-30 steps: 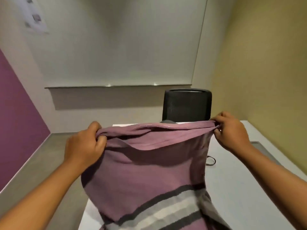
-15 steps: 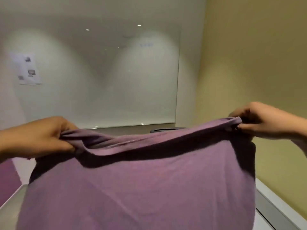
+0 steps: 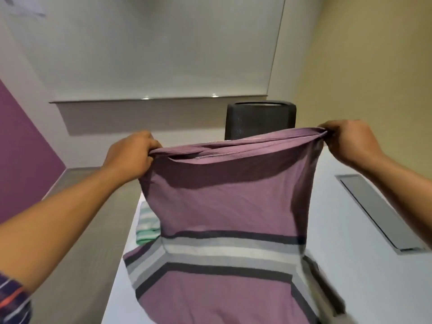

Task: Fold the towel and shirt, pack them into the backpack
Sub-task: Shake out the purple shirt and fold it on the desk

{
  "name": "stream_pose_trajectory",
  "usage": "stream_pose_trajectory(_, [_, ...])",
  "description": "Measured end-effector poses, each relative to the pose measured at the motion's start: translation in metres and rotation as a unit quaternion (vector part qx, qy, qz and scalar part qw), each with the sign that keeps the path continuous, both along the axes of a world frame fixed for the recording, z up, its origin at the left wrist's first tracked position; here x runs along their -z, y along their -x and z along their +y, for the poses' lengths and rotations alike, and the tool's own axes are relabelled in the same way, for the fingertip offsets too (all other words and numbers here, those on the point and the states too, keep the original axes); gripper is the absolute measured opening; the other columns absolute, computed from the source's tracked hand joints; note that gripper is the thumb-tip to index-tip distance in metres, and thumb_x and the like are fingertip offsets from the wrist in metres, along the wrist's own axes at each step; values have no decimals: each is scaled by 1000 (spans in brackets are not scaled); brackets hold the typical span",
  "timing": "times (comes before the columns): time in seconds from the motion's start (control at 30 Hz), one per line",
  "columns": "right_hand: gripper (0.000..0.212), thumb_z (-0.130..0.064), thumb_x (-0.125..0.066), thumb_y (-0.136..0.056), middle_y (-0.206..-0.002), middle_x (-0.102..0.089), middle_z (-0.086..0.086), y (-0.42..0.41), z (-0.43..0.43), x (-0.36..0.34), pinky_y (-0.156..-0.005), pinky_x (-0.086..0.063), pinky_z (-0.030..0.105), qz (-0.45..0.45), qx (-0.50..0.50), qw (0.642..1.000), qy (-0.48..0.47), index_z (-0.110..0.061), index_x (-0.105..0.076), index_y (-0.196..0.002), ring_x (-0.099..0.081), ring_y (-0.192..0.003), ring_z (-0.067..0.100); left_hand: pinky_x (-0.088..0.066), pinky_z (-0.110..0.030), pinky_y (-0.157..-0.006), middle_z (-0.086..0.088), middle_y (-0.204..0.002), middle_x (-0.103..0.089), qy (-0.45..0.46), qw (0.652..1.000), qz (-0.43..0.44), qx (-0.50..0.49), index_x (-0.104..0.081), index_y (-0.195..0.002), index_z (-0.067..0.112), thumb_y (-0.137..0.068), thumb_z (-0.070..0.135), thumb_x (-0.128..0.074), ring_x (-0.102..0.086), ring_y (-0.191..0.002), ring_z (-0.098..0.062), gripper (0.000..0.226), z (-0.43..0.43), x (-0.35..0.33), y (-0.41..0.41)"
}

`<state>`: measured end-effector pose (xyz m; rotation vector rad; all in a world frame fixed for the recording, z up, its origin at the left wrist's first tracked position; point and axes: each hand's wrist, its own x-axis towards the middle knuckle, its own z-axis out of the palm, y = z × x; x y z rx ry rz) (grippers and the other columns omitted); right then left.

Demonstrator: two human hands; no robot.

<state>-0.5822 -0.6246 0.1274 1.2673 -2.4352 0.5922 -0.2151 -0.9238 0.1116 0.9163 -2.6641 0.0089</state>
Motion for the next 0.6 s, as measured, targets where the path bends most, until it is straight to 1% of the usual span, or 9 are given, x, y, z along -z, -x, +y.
stream_pose_trajectory(0.17, [22,-6,-63,-85,-94,-75,14,-19,40,91,-69,-54,39,-54,7,997,-56,-17,-74,-101,-68,-85,36,-52,-43,-64,8,-87,-50,-56,997,-46,33,-70,-99,32,-81,12,-65,-57,-77,-29,27,22,87,-39])
stream_pose_trajectory(0.27, [16,-12,-69,-83,-87,-74,8,-45,70,126,-64,-49,33,-90,2,994,-62,-17,-73,-97,-70,-77,30,-51,-39,-57,12,-86,-50,-75,994,-62,42,-70,-98,32,-82,13,-68,-55,-72,-24,24,39,123,-65])
stream_pose_trajectory(0.33, [14,-14,-71,-81,-84,-75,5,-65,93,144,-64,-51,33,-113,8,993,-43,-18,-73,-95,-71,-72,25,-50,-36,-56,11,-85,-52,-81,993,-61,56,-70,-94,32,-82,18,-69,-55,-69,-22,19,58,137,-81])
stream_pose_trajectory(0.4, [15,-13,-74,-79,-81,-74,1,-84,122,170,-60,-51,32,-122,19,991,-53,-21,-73,-91,-69,-66,23,-47,-31,-57,11,-83,-53,-115,990,-66,57,-69,-89,32,-85,29,-61,-54,-69,-19,10,78,153,-96])
stream_pose_trajectory(0.47, [19,-15,-78,-77,-81,-74,-3,-106,150,202,-53,-46,27,-134,7,984,-119,-26,-72,-91,-67,-63,20,-43,-27,-60,15,-80,-52,-181,979,-83,35,-65,-87,34,-85,37,-48,-53,-72,-13,17,95,185,-115])
stream_pose_trajectory(0.5, [22,-19,-78,-78,-86,-74,-5,-117,162,218,-51,-44,24,-165,-9,970,-181,-31,-71,-95,-67,-66,16,-43,-27,-61,14,-80,-53,-210,972,-100,34,-61,-88,35,-84,35,-44,-56,-74,-12,17,102,207,-124])
stream_pose_trajectory(0.53, [25,-24,-77,-81,-95,-75,-8,-126,171,236,-55,-43,17,-206,-29,944,-257,-36,-69,-102,-67,-73,11,-44,-27,-63,13,-82,-55,-230,963,-138,39,-57,-91,36,-84,33,-43,-60,-77,-15,16,109,228,-133])
stream_pose_trajectory(0.57, [31,-31,-73,-84,-108,-72,-11,-137,177,250,-62,-44,13,-245,-50,907,-339,-40,-64,-112,-66,-83,7,-46,-27,-66,12,-88,-58,-259,945,-196,33,-55,-94,38,-85,33,-46,-63,-83,-18,14,116,244,-140])
stream_pose_trajectory(0.6, [39,-37,-68,-86,-120,-67,-14,-145,181,263,-70,-47,13,-272,-66,869,-407,-43,-56,-122,-65,-94,6,-46,-24,-69,12,-95,-61,-290,921,-258,9,-57,-97,39,-87,36,-52,-64,-88,-18,12,123,254,-144])
